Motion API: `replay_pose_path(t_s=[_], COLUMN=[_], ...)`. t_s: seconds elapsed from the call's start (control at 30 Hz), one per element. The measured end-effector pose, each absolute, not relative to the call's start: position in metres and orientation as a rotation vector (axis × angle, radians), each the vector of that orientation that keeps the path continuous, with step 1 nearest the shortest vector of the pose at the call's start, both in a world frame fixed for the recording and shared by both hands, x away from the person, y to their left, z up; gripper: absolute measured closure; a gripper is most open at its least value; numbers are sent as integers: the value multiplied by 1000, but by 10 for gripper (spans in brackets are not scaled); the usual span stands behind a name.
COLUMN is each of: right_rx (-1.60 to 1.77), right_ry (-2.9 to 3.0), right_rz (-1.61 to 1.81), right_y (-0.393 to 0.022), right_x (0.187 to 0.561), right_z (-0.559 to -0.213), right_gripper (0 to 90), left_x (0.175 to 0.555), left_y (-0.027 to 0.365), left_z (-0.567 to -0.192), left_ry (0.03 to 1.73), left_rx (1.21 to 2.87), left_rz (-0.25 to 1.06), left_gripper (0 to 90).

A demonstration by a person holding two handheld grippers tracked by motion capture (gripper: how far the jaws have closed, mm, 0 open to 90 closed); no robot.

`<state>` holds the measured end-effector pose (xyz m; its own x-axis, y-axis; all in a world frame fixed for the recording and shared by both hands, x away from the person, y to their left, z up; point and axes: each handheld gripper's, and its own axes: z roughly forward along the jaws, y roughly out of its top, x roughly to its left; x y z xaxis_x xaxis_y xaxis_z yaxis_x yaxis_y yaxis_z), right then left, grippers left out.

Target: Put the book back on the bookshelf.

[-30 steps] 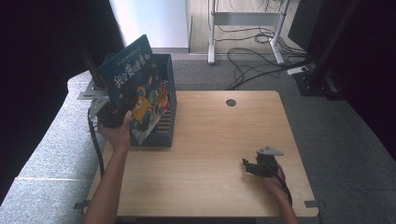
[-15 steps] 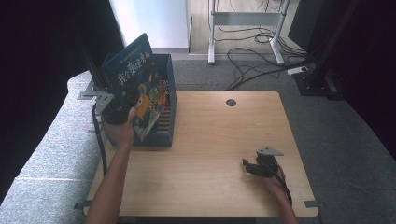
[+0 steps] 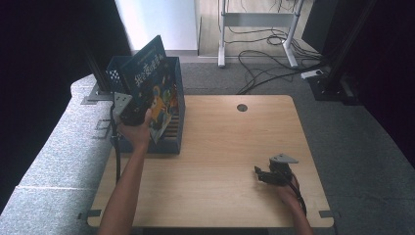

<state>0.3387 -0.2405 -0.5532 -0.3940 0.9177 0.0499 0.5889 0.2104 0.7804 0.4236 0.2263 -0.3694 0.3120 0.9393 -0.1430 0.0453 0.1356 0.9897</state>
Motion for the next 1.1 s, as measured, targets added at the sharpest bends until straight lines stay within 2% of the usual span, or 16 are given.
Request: replay_pose_path(t_s=[1.1], right_rx=[1399], right_ry=[2069], right_rz=[1027], right_y=[-241], right_x=[339], right_z=[-554], right_gripper=[270], left_x=[449], left_y=[221], left_z=[-381], left_ry=[1102], left_rx=[1266], left_rz=[882], left_gripper=[824])
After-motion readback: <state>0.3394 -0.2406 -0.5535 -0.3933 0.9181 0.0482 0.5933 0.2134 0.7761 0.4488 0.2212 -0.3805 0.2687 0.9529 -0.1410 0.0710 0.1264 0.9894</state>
